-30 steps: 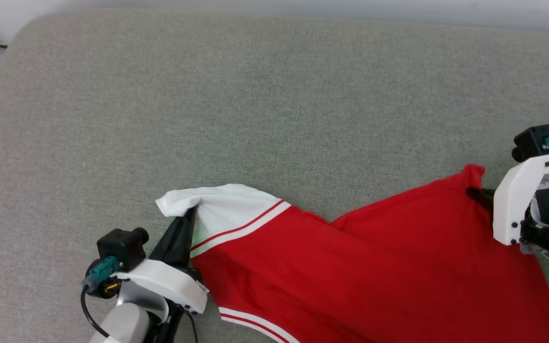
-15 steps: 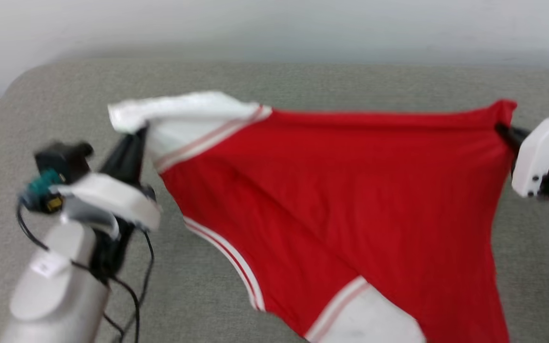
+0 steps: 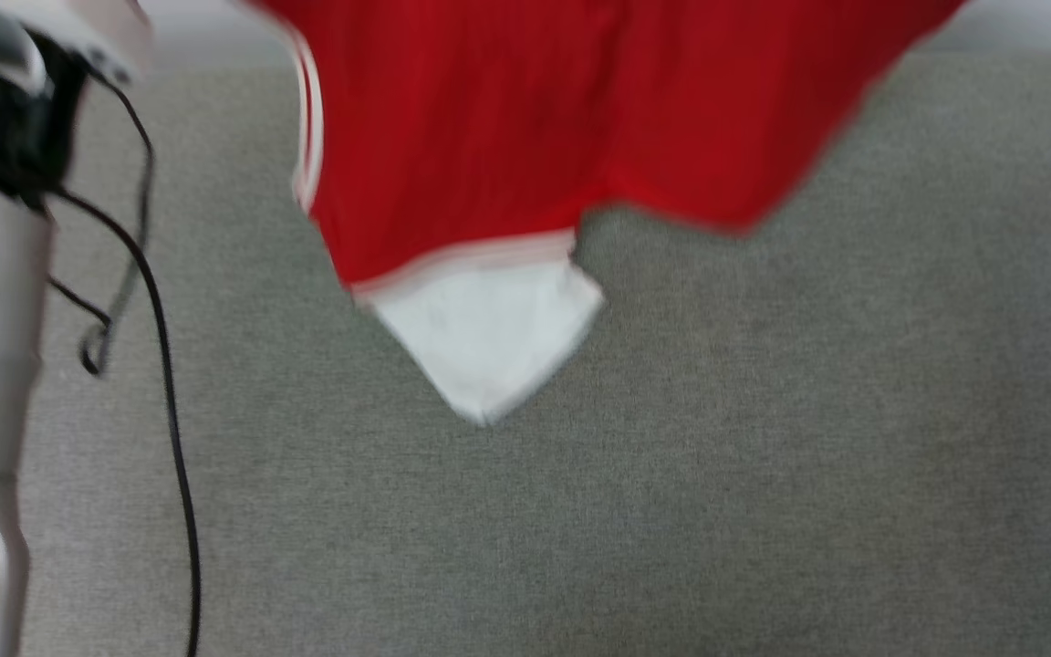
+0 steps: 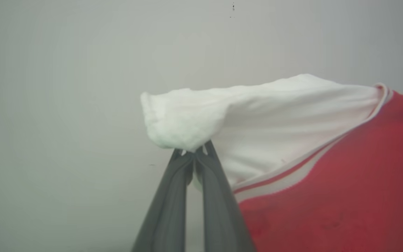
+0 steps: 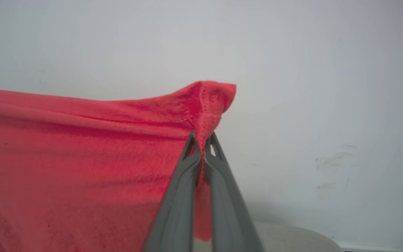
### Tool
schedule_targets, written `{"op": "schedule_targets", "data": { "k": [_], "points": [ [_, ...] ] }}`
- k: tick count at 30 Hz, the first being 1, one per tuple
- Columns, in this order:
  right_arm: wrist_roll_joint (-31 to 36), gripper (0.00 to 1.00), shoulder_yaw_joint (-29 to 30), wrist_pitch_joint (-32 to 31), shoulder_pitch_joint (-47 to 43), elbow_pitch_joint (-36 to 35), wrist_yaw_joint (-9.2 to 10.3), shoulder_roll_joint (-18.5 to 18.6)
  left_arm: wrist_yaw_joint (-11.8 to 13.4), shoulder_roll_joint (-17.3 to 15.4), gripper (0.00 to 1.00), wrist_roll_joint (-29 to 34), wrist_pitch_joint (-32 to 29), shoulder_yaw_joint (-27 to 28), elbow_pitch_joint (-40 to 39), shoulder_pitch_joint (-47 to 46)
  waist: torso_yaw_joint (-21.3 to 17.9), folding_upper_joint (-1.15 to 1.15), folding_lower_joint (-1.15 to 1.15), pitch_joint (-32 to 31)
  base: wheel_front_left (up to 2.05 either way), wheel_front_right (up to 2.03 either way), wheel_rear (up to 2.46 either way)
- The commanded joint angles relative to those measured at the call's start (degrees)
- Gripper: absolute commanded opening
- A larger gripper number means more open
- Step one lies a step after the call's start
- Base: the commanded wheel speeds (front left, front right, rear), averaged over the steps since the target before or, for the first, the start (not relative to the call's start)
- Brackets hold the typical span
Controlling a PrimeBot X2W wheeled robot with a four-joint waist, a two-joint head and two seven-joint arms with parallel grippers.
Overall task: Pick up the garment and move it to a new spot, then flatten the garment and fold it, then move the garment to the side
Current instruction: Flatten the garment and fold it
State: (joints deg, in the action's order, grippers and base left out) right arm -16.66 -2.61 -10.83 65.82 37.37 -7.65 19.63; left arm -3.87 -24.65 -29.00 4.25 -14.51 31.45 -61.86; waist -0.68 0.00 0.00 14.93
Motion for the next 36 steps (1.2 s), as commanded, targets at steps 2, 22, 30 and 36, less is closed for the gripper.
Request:
{"op": "schedule_targets", "data": {
  "k": [2, 22, 30, 36],
  "points": [
    [2.77, 0.0, 2.46, 1.49, 5.73, 1.01, 0.31, 0.28, 1.54, -2.01, 0.0, 1.79, 0.13, 0.32, 2.07, -6.28, -0.64, 0.0, 0.0, 4.13, 0.0, 0.0, 0.0],
    [10.46, 0.0, 4.32, 11.32, 25.37, 13.59, 0.3, -4.99, -0.41, 0.02, 0.0, 2.24, 3.91, 0.03, 19.82, -28.73, 2.0, 0.0, 0.0, 21.53, 0.0, 0.0, 0.0],
    [5.86, 0.0, -0.75, 16.64, 15.31, 19.63, 0.3, -4.99, -2.83, 1.63, 0.0, -2.33, 8.69, 1.02, 25.4, -16.3, 2.23, 0.0, 0.0, 18.41, 0.0, 0.0, 0.0],
    [0.34, 0.0, -4.86, 19.98, 1.95, 20.58, 0.31, -3.84, -3.41, 1.96, 0.0, -8.05, 10.56, 2.48, 23.23, 0.58, 2.02, 0.0, 0.0, 12.83, 0.0, 0.0, 0.0]
  ]
}}
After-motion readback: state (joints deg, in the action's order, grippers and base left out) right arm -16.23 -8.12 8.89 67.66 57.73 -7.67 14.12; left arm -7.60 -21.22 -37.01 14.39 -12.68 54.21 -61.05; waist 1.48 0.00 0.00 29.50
